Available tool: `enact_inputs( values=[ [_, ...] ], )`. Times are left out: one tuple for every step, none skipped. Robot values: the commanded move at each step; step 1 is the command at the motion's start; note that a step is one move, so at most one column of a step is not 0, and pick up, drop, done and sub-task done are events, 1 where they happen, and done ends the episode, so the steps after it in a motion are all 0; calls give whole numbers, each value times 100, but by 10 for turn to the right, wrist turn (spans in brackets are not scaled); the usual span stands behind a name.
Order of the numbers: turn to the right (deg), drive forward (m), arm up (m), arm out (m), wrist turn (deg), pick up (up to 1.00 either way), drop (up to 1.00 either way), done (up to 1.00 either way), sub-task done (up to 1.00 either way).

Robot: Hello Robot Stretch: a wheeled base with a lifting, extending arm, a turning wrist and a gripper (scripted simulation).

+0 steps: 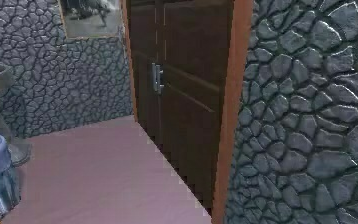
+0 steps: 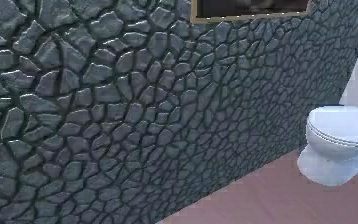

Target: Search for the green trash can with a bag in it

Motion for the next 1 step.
enact_inputs(
  values=[
    [0, 65, 0, 0, 0, 0, 0, 0, 0]
  ],
)
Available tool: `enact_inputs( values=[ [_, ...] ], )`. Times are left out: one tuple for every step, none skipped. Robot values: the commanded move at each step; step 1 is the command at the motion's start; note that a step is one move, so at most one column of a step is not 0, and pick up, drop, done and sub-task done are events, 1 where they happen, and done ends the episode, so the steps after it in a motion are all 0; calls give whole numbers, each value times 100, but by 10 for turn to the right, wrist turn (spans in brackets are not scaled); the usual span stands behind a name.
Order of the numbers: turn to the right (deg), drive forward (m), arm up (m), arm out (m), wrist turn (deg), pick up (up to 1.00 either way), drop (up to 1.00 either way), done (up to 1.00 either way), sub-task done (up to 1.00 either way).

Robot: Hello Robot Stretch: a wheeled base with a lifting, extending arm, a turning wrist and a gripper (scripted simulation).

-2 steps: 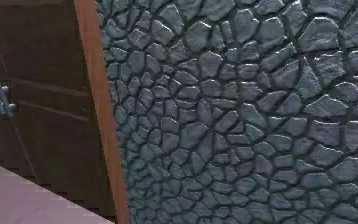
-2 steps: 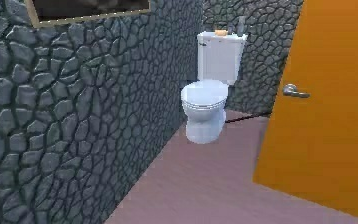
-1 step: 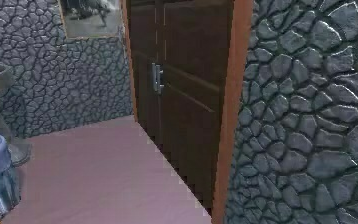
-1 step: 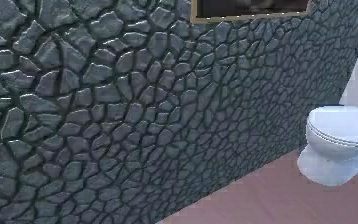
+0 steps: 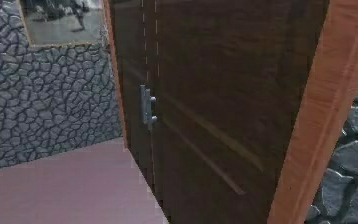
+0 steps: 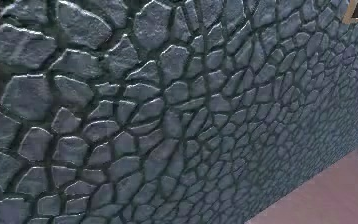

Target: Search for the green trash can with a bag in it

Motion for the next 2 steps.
enact_inputs(
  values=[
    [-450, 0, 0, 0, 0, 0, 0, 0, 0],
    [-330, 0, 0, 0, 0, 0, 0, 0, 0]
  ],
)
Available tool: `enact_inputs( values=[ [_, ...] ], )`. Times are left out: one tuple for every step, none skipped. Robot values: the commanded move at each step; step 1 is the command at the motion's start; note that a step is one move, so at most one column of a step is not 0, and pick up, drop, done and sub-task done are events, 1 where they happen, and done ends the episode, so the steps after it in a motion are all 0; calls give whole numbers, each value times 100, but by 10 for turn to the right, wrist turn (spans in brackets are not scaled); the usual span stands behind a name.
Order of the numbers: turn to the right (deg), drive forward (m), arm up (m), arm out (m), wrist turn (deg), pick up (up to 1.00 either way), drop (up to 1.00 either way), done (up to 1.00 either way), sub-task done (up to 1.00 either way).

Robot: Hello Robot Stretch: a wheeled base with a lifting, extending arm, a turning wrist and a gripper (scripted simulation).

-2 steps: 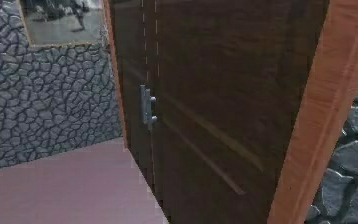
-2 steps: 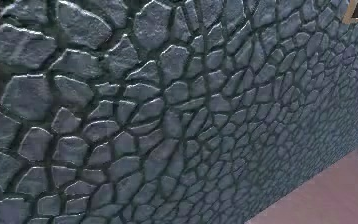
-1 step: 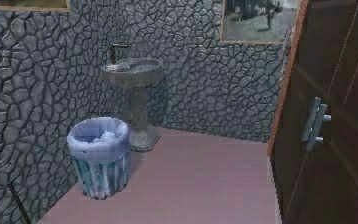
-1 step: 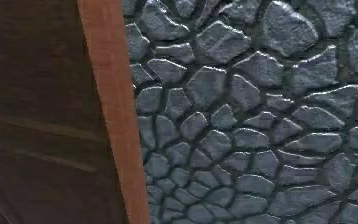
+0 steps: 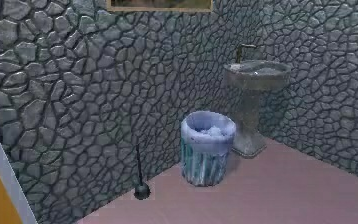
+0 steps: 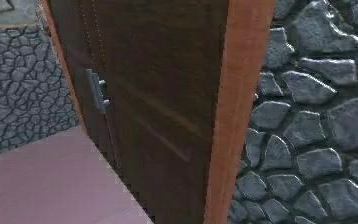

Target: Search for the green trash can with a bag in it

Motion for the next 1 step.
enact_inputs(
  values=[
    [0, 65, 0, 0, 0, 0, 0, 0, 0]
  ],
)
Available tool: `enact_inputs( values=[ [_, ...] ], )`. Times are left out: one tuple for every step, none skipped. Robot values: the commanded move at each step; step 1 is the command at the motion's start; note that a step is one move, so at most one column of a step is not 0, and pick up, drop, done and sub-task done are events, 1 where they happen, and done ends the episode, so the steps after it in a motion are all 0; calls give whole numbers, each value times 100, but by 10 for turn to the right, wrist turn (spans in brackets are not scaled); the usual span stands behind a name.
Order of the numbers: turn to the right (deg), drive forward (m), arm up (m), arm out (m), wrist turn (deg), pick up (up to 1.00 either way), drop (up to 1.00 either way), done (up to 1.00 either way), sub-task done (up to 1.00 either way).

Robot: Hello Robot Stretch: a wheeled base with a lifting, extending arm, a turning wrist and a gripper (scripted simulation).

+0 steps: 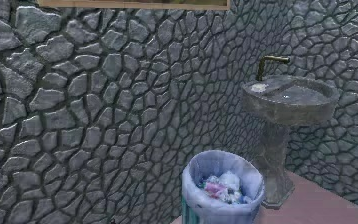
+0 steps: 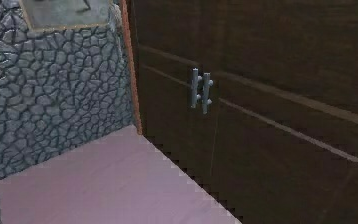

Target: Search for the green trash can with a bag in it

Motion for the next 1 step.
enact_inputs(
  values=[
    [120, 0, 0, 0, 0, 0, 0, 0, 0]
  ],
)
